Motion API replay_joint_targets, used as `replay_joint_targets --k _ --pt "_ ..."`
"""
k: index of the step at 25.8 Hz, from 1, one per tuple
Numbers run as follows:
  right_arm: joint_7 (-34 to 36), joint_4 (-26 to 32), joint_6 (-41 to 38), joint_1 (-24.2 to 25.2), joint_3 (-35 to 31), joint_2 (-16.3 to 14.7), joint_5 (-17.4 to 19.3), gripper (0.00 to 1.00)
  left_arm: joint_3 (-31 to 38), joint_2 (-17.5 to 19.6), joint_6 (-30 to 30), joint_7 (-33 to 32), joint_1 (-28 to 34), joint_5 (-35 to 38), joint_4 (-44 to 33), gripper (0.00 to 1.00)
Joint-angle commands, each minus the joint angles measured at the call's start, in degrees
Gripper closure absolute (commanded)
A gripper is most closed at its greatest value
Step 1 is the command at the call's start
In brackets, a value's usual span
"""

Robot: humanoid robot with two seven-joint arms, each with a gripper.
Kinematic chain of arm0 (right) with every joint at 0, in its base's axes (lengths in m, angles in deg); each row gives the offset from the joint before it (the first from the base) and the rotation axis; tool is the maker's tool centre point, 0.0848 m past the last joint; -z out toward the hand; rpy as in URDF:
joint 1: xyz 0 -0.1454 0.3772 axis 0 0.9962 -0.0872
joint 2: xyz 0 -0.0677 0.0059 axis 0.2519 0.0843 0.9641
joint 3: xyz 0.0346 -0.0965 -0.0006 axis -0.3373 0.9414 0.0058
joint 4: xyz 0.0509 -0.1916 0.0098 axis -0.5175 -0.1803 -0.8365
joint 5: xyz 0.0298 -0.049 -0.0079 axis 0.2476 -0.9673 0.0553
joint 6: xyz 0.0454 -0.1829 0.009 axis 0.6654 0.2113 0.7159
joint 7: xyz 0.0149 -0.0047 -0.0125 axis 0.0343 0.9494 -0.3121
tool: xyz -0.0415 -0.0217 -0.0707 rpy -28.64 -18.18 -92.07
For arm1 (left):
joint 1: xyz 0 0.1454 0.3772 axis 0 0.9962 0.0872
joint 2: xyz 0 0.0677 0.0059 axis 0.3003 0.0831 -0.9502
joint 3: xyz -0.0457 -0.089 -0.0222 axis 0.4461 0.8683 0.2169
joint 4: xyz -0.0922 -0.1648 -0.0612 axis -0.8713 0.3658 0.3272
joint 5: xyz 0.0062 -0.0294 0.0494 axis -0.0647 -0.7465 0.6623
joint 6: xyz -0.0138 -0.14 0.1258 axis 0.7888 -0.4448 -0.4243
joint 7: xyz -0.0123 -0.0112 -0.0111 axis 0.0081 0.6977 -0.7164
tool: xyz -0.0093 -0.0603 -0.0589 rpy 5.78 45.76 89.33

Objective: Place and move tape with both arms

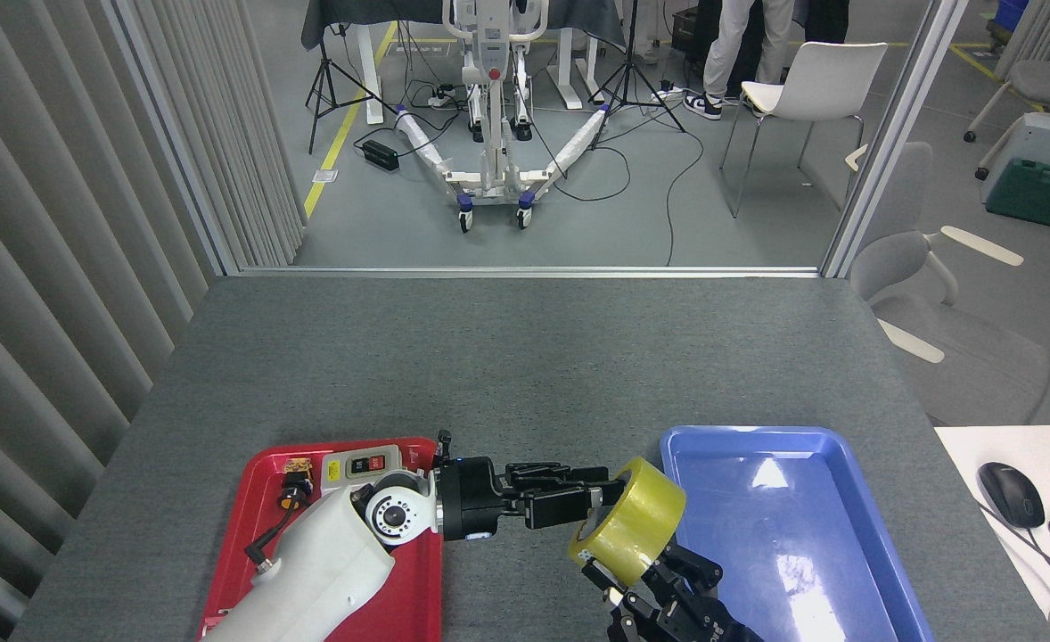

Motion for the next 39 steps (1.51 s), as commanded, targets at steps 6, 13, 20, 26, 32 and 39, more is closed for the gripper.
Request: replay_joint_targets --k 6,13,20,26,32,39 --pt "0.0 0.3 -0.1 2.0 -3.2 -0.3 0.2 1.00 1.9 0.9 -0.4 1.1 -0.1 0.0 -0.1 0.02" --pt "-12.4 0.3 6.8 3.3 -13.6 -0.5 -0.1 1.00 9.6 5.8 -0.6 11.0 1.7 3.8 0.0 0.02" --pt "-39.0 0.0 30.1 -3.3 -13.8 -4.6 0.3 1.00 21.2 12.4 -1.6 24.8 12.4 7.3 -5.0 0.02" --pt "-54.2 -4.1 41.2 -9.4 -7.8 -9.9 10.2 0.99 34.2 11.9 -15.1 25.5 22.9 30.5 -18.2 0.02" --pt "-59.5 -4.2 45.6 -9.6 -5.6 -11.1 12.2 0.96 37.1 11.6 -32.5 27.4 31.3 49.0 -31.5 0.01" --pt "-60.0 -7.0 48.6 -12.3 -1.8 -12.0 17.0 0.73 37.1 10.6 -33.7 34.7 31.8 48.8 -31.3 0.01"
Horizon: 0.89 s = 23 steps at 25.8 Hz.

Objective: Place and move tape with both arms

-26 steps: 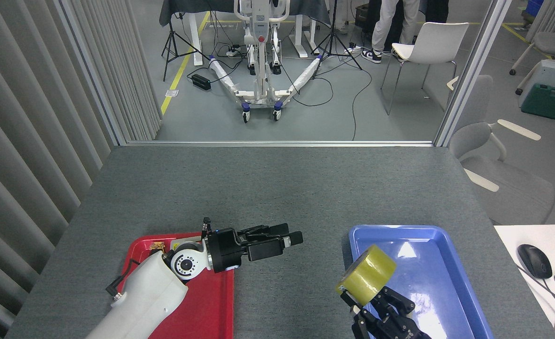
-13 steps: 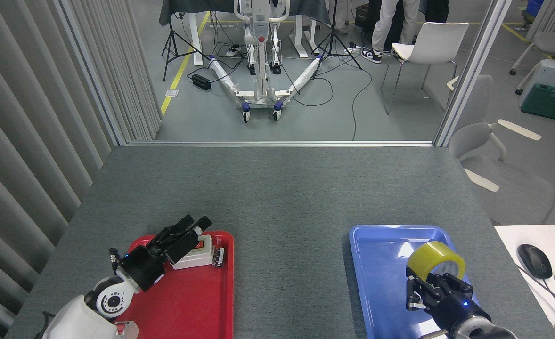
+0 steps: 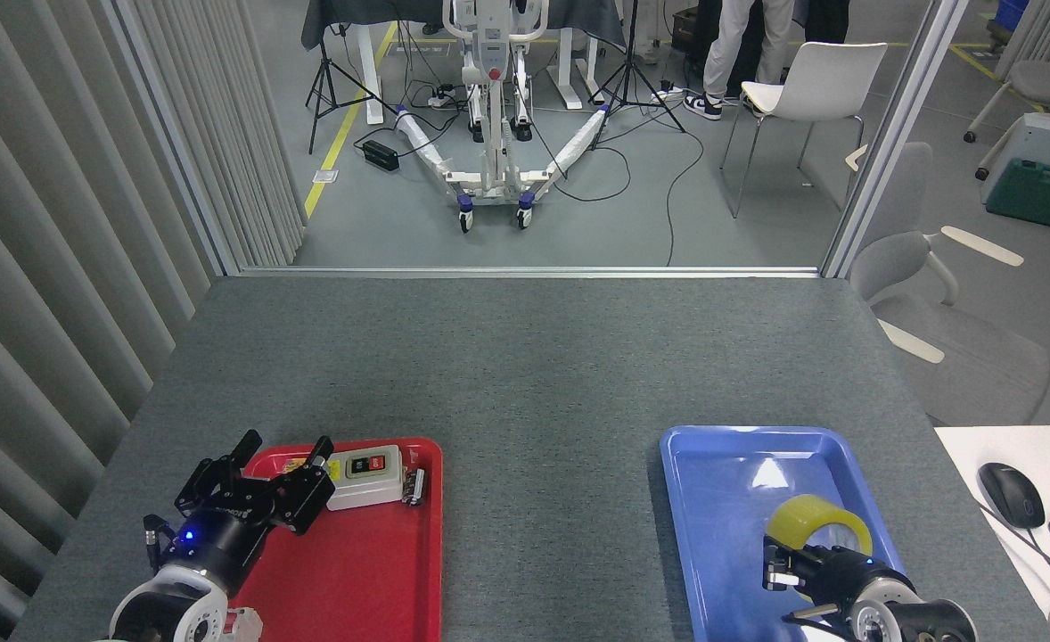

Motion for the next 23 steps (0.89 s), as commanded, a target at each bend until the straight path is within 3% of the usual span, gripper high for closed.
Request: replay_joint_targets --k 1,2,4,6,8,13,16,20,23 --pt "0.0 -2.0 1.1 -1.6 1.7 -0.3 0.8 0.65 0.2 -0.3 -0.8 1.8 0.3 0.4 -0.5 0.01" --pt "0.1 -2.5 1.2 -1.8 1.7 -0.3 0.8 0.52 0.2 -0.3 -0.7 1.8 0.3 0.4 -0.6 0.01" --pt "1.1 -2.6 1.2 -1.9 1.8 -0.3 0.7 0.41 0.2 -0.2 -0.7 1.8 0.3 0.4 -0.2 0.01" --pt "1.7 -2.8 1.2 -1.7 1.8 -0.3 0.6 0.23 0.2 0.2 -0.7 1.7 0.5 0.3 -0.1 0.01" --pt "1.8 -2.7 1.2 -1.7 1.7 -0.1 0.5 0.14 0.3 0.2 -0.8 1.8 1.6 0.3 -0.3 0.01" --pt "2.4 -2.5 0.9 -1.6 1.7 -0.2 0.4 0.13 0.3 -0.3 -0.8 1.8 1.6 0.2 -0.2 0.01" --pt "5.5 -0.8 0.5 -1.0 0.7 -0.6 0.6 0.07 0.3 -0.3 -0.9 1.8 1.6 0.2 -0.2 0.01" --pt "21.7 1.5 -6.2 3.9 -6.7 -0.4 0.1 0.03 0.3 -0.3 -0.9 1.8 1.6 -0.2 -0.2 0.01" --pt "37.7 3.3 -12.3 8.0 -10.6 0.9 -4.2 0.03 0.4 -0.2 -1.0 1.7 1.6 -1.5 -0.1 0.01"
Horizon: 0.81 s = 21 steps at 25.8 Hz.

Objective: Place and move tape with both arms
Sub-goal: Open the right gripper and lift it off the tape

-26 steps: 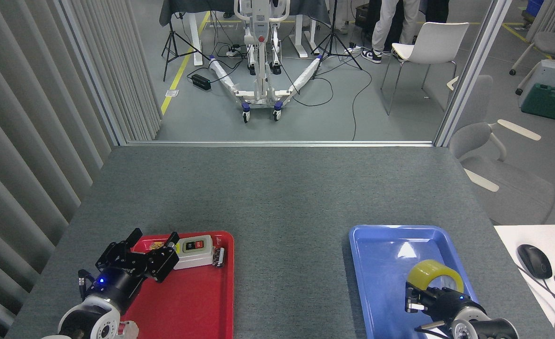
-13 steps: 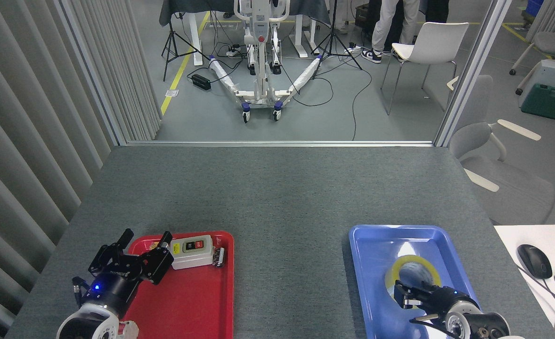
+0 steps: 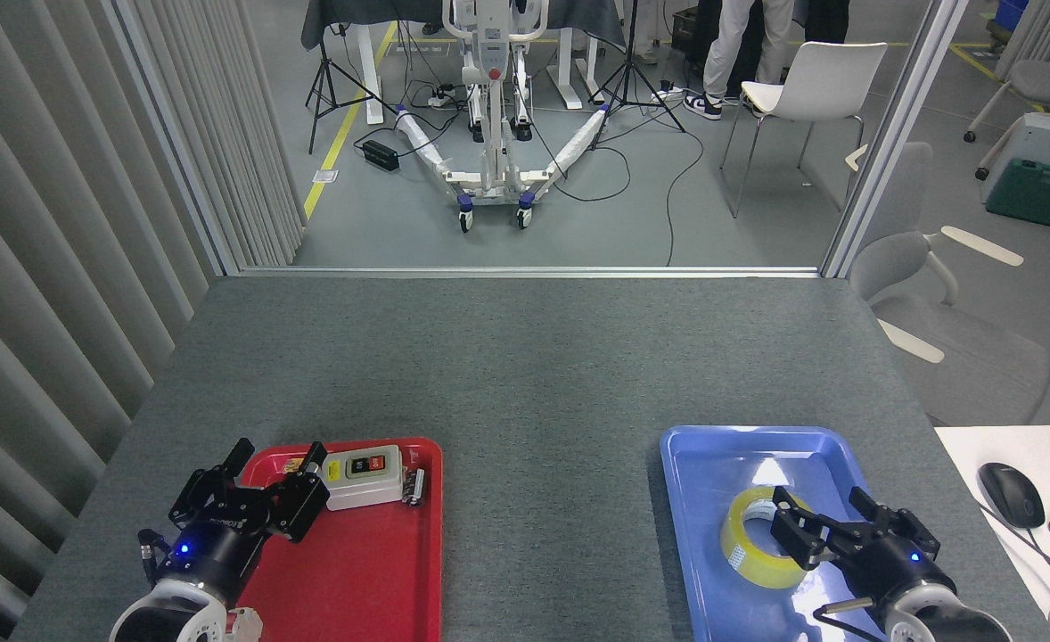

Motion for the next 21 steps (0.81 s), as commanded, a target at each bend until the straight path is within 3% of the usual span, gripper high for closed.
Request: replay_joint_targets --k 1,4,8,11,16,21 --pt "17.5 1.6 -5.4 5.0 -4.2 1.8 -4.5 0.03 0.1 0.1 -0.2 -0.5 -0.1 -1.7 0.2 0.01" --pt "25.3 2.2 -5.3 7.6 -4.6 3.8 -7.1 0.03 0.0 0.3 0.3 0.0 -0.2 -3.4 1.0 0.01" --pt "30.6 4.6 -5.3 10.8 -4.7 5.7 -7.9 0.03 0.2 0.6 0.0 0.8 0.0 -2.3 0.9 0.01" --pt "30.7 5.9 -5.1 11.8 -4.8 7.1 -9.2 0.03 0.3 0.7 -0.9 3.6 0.6 -0.1 0.2 0.01" --pt "29.1 5.8 -2.5 11.9 -4.8 8.9 -11.2 0.03 0.4 0.8 -9.3 7.3 3.2 1.5 -2.6 0.01" --pt "24.5 5.8 3.1 11.8 -4.5 12.0 -15.0 0.02 0.4 0.9 -7.9 7.1 3.2 1.0 -2.3 0.01"
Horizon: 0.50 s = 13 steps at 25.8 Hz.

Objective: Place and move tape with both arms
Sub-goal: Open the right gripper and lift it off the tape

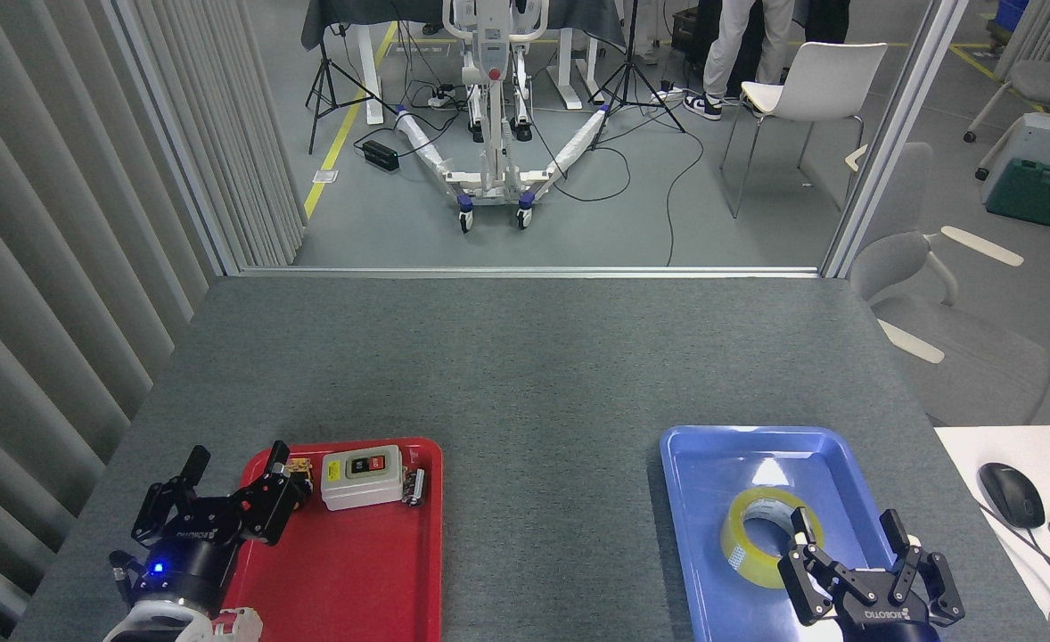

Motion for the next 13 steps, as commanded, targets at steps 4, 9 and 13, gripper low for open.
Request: replay_joint_targets --k 4,9,13 --pt "-2.0 -0.3 2.9 -0.5 0.2 0.8 -2.1 0.02 0.1 0.1 1.9 0.2 0.4 -0.5 0.0 0.01" --pt "-2.2 -1.0 2.9 -1.2 0.2 0.2 -1.5 0.00 0.2 1.4 2.2 0.4 1.2 -0.7 0.0 0.01" --pt "-2.5 -1.5 2.9 -2.2 0.6 0.1 -1.5 0.00 0.4 1.4 2.5 0.4 1.4 -0.8 0.3 0.01"
